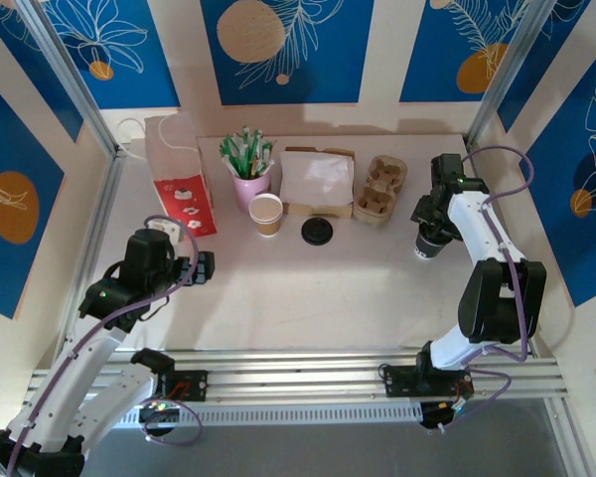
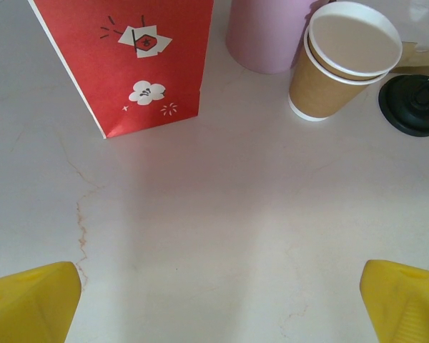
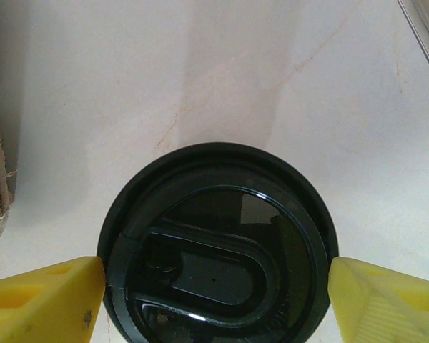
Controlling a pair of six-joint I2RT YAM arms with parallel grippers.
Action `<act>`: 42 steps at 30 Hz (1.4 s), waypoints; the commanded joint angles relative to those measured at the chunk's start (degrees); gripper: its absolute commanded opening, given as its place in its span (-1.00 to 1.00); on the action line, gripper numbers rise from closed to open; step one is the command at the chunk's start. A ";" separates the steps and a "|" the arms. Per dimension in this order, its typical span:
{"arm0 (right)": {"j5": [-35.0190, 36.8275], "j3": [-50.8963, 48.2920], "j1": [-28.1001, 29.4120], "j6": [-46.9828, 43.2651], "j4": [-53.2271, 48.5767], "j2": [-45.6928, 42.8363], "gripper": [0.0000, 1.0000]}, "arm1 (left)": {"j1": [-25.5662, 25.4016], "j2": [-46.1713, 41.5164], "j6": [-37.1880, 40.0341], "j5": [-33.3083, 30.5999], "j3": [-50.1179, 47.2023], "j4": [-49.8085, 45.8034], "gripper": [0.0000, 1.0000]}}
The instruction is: Pack the takeout coffee
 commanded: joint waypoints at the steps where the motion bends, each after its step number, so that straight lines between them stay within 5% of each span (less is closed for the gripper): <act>1: -0.29 2.01 0.12 0.99 -0.37 -0.26 0.67 | 0.56 -0.14 0.54 0.38 -0.50 0.49 1.00; 9: 2.46 4.76 3.64 1.99 -2.18 -8.55 0.68 | 0.56 -0.14 0.60 0.18 -0.49 0.55 1.00; 14: 10.13 5.19 13.76 1.56 -1.83 -13.22 0.64 | 0.56 -0.84 0.54 -0.36 -0.57 0.53 1.00; 22: -9.78 8.50 16.65 6.60 -0.41 -5.02 0.45 | 0.56 -0.49 0.79 -1.38 -0.57 0.38 1.00; 32: -17.68 6.53 12.38 13.86 5.41 4.71 0.30 | 0.56 0.04 0.95 -1.90 -0.57 0.25 1.00; 42: -16.63 7.02 11.39 14.29 6.79 10.19 0.25 | 0.56 0.77 1.07 -1.86 -0.65 0.46 1.00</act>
